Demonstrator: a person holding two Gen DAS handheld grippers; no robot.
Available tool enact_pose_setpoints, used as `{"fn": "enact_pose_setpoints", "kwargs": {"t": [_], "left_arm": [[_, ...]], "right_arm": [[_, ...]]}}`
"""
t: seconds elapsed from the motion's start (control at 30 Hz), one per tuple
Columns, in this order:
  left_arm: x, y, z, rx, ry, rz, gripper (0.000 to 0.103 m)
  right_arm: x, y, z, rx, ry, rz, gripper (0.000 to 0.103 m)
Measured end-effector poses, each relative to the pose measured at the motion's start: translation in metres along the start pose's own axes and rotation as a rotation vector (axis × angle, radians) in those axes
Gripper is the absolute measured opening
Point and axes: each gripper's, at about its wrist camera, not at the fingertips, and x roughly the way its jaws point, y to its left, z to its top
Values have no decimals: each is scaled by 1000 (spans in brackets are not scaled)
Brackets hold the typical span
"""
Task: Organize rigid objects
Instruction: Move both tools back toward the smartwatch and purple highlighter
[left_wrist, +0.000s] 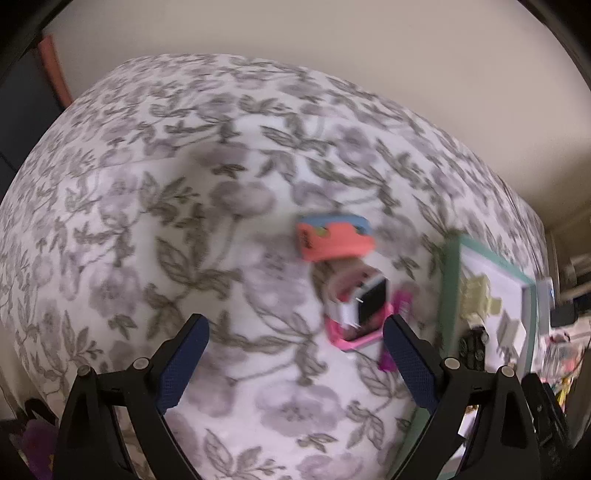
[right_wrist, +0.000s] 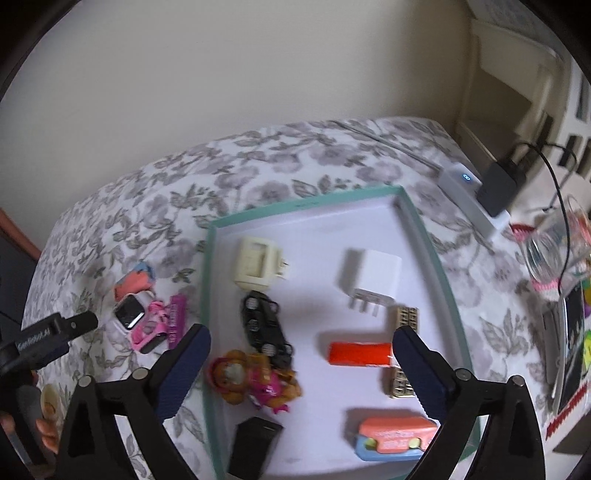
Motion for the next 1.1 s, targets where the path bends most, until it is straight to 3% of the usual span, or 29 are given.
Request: {"fn": "enact_pose_setpoints", "kwargs": {"t": [0.33, 0.6, 0.97, 1.1], "left_arm": [[-4, 51, 19, -134, -18, 31, 95], [1, 54, 24, -143, -10, 15, 95], [15, 25, 23, -59, 34, -82, 96], [21, 14, 21, -35, 53, -129, 96]], "right_arm": [[2, 54, 5, -88, -27, 94, 101], [22, 93, 0, -170, 4, 112, 99], [51, 118, -7, -229, 68, 130, 72], [63, 122, -10, -235, 103, 136, 55]]}}
